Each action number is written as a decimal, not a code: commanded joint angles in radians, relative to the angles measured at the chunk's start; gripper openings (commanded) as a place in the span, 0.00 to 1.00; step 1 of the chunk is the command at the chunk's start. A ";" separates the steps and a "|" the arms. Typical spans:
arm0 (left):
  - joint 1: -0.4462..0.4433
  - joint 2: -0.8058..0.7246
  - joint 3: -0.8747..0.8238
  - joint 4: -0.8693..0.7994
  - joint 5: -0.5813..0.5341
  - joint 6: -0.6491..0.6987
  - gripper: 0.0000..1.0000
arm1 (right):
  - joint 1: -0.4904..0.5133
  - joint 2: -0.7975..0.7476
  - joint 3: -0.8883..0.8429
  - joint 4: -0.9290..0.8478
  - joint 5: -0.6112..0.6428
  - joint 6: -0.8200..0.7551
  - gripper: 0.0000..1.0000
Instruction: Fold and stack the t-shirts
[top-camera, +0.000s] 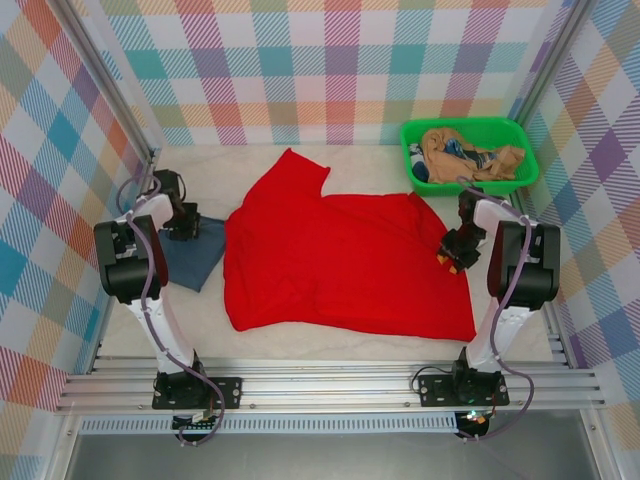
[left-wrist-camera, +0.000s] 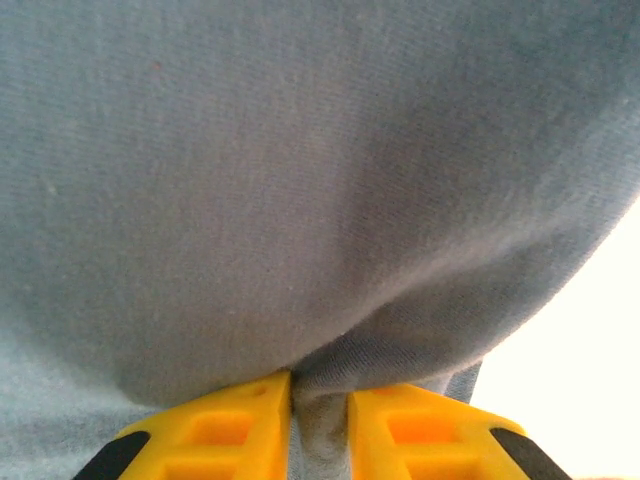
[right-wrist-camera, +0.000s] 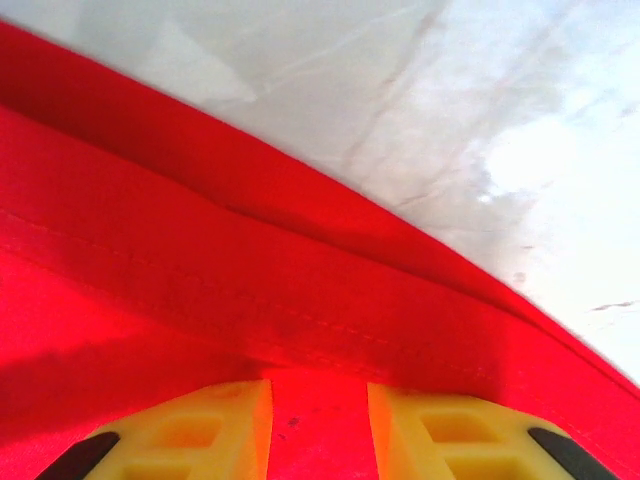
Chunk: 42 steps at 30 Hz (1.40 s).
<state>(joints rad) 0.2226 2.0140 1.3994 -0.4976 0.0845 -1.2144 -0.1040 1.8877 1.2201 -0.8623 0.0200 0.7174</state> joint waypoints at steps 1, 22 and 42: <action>0.016 0.034 0.029 -0.037 -0.036 -0.030 0.21 | -0.052 -0.008 -0.022 -0.063 0.100 -0.018 0.31; -0.123 -0.162 0.114 -0.110 0.032 0.295 0.47 | 0.002 -0.206 0.041 -0.021 0.043 -0.128 0.51; -0.541 -0.133 -0.141 -0.098 -0.027 0.293 0.35 | 0.033 -0.025 0.015 0.124 -0.130 -0.140 0.38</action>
<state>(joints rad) -0.3298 1.8843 1.2968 -0.5697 0.1173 -0.9123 -0.0868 1.8393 1.2354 -0.7448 -0.0769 0.5892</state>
